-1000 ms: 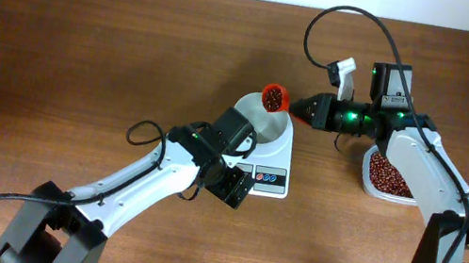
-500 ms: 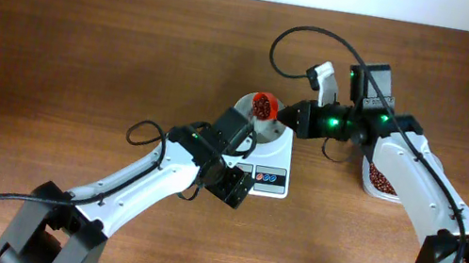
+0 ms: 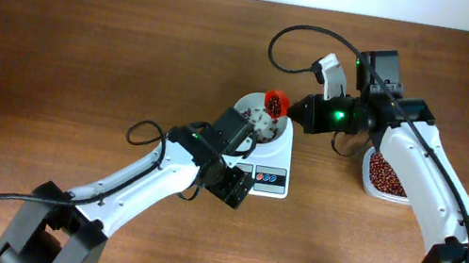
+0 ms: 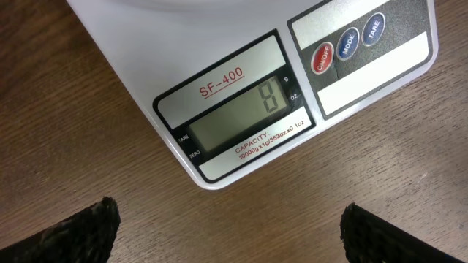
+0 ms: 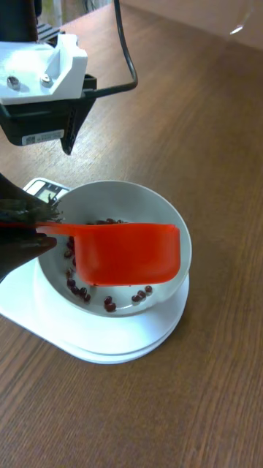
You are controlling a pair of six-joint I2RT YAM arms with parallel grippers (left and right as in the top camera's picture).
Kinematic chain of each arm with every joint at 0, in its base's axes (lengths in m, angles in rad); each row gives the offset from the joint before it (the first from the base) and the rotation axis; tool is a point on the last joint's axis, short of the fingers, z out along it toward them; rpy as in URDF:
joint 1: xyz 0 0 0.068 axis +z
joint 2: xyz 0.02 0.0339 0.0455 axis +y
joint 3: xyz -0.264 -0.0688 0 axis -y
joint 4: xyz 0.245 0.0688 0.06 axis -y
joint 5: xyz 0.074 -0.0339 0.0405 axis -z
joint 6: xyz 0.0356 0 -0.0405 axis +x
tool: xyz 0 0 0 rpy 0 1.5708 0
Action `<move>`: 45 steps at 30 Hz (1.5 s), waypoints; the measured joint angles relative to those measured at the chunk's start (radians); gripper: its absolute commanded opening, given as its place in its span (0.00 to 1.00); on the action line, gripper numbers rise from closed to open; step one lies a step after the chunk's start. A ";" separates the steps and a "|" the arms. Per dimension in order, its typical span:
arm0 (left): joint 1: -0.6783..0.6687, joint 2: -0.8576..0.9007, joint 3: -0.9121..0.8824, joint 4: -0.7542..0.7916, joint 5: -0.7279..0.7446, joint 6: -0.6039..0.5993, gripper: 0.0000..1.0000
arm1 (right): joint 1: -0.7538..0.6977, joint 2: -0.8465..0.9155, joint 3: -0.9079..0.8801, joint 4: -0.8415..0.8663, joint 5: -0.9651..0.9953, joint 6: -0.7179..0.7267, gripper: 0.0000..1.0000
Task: Scoop item into bowl and weigh 50g on scale
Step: 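Tilt the scoop with the right gripper to pour beans into bowl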
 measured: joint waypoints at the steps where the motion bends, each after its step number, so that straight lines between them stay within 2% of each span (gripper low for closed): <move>1: 0.000 0.000 0.000 0.000 0.000 0.000 0.99 | 0.000 0.000 0.000 0.000 0.000 -0.002 0.04; 19: 0.000 0.000 0.000 0.000 0.000 0.000 0.99 | 0.008 0.000 0.000 0.001 0.060 -0.167 0.04; 29: 0.000 0.000 0.000 0.000 0.000 0.000 0.99 | 0.084 0.000 0.023 0.015 0.211 -0.264 0.04; 35: 0.000 0.000 0.000 0.000 0.000 0.000 0.99 | 0.084 0.000 0.094 -0.030 0.226 -0.326 0.04; 45: 0.000 0.000 0.000 0.000 0.000 0.000 0.99 | 0.117 0.000 0.099 -0.082 0.260 -0.475 0.04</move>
